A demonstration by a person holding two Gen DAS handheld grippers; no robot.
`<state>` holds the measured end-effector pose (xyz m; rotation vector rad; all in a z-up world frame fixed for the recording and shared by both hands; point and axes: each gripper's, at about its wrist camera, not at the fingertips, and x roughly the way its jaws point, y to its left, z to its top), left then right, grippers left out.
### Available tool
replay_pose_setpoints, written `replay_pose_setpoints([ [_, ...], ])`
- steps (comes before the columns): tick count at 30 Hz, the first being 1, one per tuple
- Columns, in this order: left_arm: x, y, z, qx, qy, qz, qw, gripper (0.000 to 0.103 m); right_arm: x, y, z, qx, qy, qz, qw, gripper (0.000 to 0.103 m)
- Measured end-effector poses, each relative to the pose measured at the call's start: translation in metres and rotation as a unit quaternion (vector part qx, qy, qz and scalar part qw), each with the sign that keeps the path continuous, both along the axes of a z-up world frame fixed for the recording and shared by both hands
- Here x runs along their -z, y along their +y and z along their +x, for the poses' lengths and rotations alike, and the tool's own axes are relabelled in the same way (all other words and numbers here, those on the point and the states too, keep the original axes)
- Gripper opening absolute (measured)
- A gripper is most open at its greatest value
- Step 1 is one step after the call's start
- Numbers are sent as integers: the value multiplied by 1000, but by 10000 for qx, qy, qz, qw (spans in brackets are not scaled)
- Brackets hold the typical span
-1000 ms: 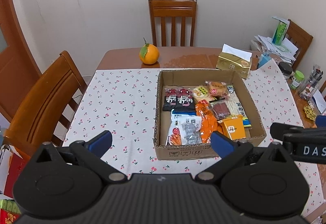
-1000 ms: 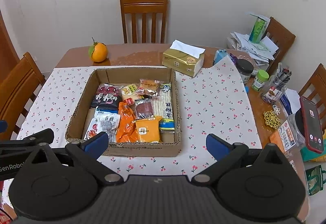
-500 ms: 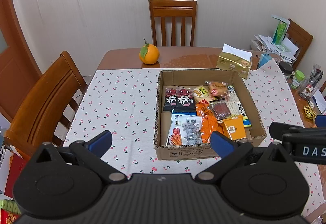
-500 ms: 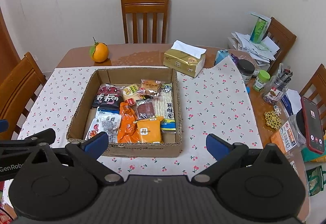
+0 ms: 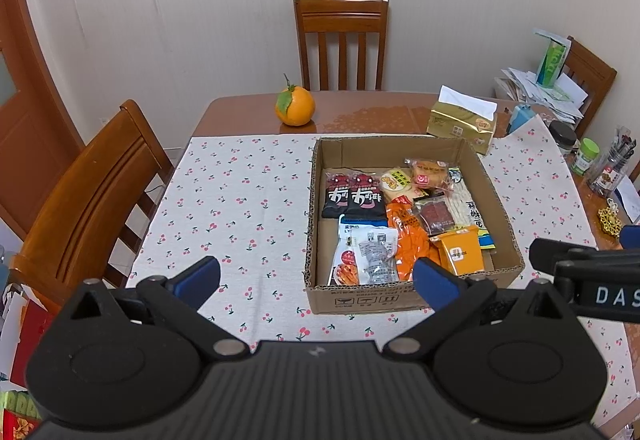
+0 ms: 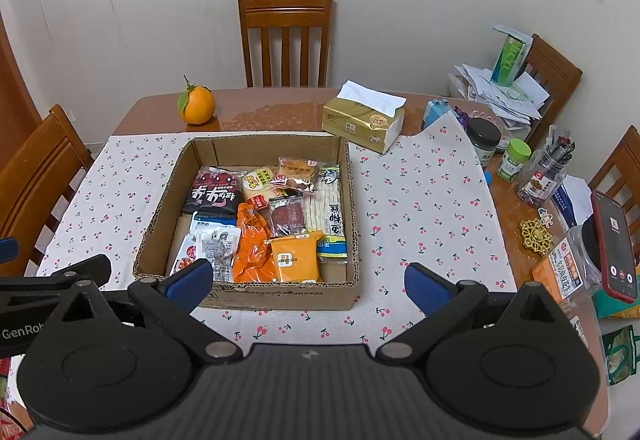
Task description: Organize snacks
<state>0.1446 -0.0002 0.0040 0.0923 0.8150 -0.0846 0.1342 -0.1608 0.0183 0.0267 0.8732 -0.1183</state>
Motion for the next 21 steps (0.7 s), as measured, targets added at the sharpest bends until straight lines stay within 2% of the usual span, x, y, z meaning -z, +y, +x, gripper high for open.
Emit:
replay_pose_setpoints([
  [21, 1, 1, 1, -12, 25, 24, 10000, 102, 0, 1, 1, -8, 1, -5, 10000, 103],
])
